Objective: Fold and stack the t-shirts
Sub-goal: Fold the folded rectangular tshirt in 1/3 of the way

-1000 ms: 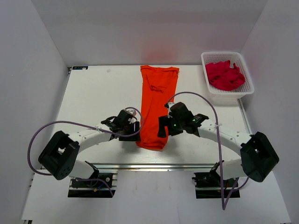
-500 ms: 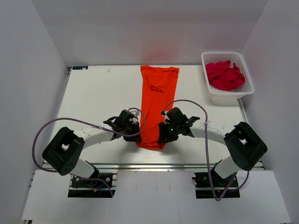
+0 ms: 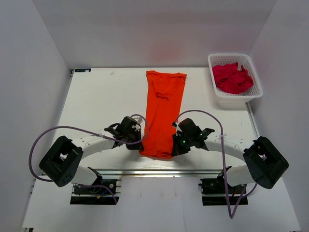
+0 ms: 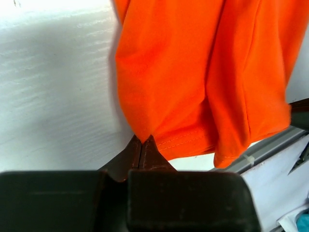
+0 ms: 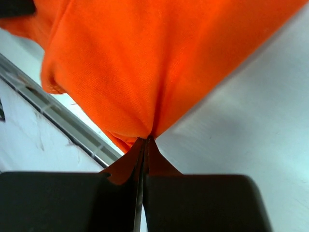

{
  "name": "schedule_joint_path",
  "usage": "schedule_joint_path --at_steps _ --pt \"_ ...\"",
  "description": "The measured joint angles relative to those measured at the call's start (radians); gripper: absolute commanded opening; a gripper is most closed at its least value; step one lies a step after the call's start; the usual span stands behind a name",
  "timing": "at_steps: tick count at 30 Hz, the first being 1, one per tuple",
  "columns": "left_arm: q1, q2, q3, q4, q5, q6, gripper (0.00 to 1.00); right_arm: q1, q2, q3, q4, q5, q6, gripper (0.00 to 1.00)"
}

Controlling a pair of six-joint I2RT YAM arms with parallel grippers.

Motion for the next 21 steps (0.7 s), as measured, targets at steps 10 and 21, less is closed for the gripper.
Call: schedule_joint_path --at_steps 10,21 --pt "-0.001 -0.035 -0.014 -0.003 0.071 0.021 0.00 0.018 0.014 -0.006 -0.003 -0.043 -0.031 0.00" --pt "0.008 0.017 0.325 -0.069 -0.038 0.051 0.00 -0.031 0.027 0.230 -0.074 0.193 -0.051 0.00"
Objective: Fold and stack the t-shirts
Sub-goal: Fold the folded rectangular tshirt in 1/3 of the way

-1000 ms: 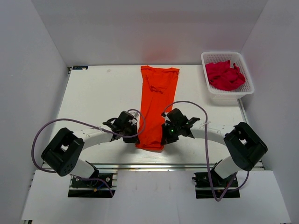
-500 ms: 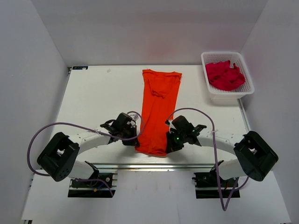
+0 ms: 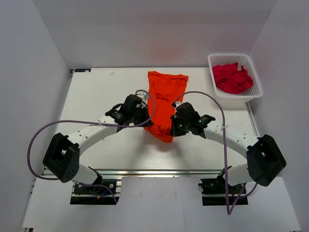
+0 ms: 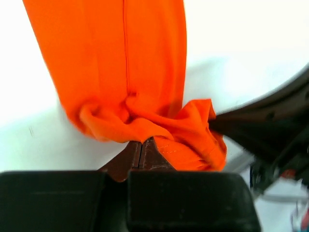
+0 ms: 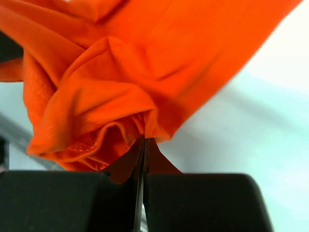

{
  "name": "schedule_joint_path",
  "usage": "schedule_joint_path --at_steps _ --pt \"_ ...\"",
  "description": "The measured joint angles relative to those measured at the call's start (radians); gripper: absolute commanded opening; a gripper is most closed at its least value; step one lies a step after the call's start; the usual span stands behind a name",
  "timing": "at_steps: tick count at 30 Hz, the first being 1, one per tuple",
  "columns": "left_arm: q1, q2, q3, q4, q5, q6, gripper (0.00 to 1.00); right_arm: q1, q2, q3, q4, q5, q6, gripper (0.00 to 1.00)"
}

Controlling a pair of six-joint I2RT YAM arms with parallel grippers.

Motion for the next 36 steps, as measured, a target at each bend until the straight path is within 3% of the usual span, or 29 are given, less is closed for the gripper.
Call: schedule_joint_path --at_steps 9,19,28,31,36 --pt "0.044 0.285 0.297 -0.070 -0.119 0.003 0.00 -0.092 0.132 0.219 -0.037 0.140 -0.076 0.00" --pt "0.124 0.519 0.641 -0.143 -0.107 0.045 0.00 -0.206 0.314 0.452 -0.059 0.180 -0.154 0.00" --pt "0.169 0.672 0.750 -0.161 -0.042 0.072 0.02 -0.285 0.472 0.589 -0.074 0.121 -0.189 0.00" --pt "0.180 0.718 0.775 -0.164 -0.023 0.076 0.09 -0.306 0.521 0.621 -0.080 0.084 -0.190 0.00" --pt "0.193 0.765 0.806 -0.159 0.018 0.089 0.43 -0.335 0.571 0.642 -0.082 0.053 -0.188 0.03"
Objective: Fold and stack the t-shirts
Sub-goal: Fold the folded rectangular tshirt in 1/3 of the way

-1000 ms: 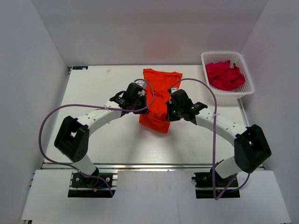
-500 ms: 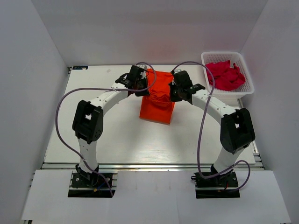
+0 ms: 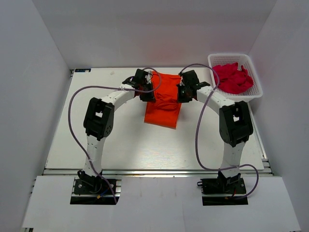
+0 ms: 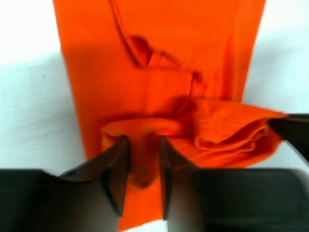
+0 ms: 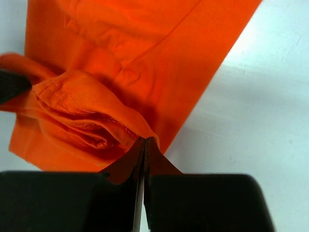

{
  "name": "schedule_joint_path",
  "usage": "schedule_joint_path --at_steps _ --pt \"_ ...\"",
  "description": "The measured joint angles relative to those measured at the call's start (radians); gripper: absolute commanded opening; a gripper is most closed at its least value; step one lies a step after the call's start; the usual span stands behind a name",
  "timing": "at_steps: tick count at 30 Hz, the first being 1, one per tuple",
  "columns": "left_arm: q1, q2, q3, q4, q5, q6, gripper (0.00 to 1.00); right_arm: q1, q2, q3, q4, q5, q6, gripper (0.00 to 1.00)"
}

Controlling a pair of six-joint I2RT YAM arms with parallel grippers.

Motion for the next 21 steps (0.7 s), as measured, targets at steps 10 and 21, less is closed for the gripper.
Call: schedule_joint_path --at_steps 10,21 --pt "0.080 0.041 0.152 0.024 -0.004 0.001 1.00 -0.069 0.174 0.312 -0.018 -0.066 -0.064 0.90" --pt "0.120 -0.373 -0.427 0.121 -0.031 0.027 1.00 0.010 -0.153 -0.110 0.080 -0.408 -0.150 0.90"
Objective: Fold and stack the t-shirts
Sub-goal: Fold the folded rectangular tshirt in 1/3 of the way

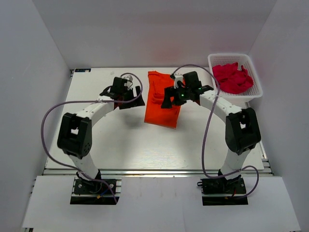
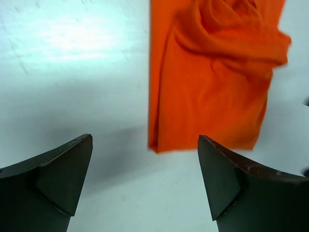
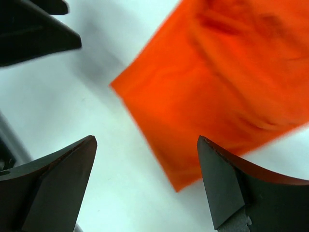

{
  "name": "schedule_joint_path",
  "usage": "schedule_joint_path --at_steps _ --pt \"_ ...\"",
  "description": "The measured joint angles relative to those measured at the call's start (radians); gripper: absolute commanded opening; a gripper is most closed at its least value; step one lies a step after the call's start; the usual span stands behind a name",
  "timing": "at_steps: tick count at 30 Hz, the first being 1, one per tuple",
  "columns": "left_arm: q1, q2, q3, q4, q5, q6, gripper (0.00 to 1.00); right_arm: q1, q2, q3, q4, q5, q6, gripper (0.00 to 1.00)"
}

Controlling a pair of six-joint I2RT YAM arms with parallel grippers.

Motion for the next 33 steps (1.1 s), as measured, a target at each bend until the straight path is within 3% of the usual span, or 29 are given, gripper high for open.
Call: schedule_joint_path --at_steps 5,11,18,28,33 --pt "-0.023 -0.165 -0.217 0.047 0.047 0.018 1.00 0.052 0.090 0.003 0.054 -0.131 0.001 0.90" --pt "-0.026 -0.184 -0.325 0.033 0.055 0.034 1.00 0.036 0.238 0.053 0.122 -0.190 0.036 0.90" --pt "-0.024 -0.193 -0.353 0.019 0.067 0.044 1.00 -0.026 0.407 0.196 0.282 -0.281 0.100 0.90" --pt "-0.024 -0.196 -0.353 0.018 0.076 0.052 1.00 -0.097 0.550 0.223 0.487 -0.455 0.219 0.90" --pt "-0.026 -0.196 -0.353 0.016 0.095 0.056 1.00 -0.097 0.569 0.260 0.480 -0.470 0.224 0.90"
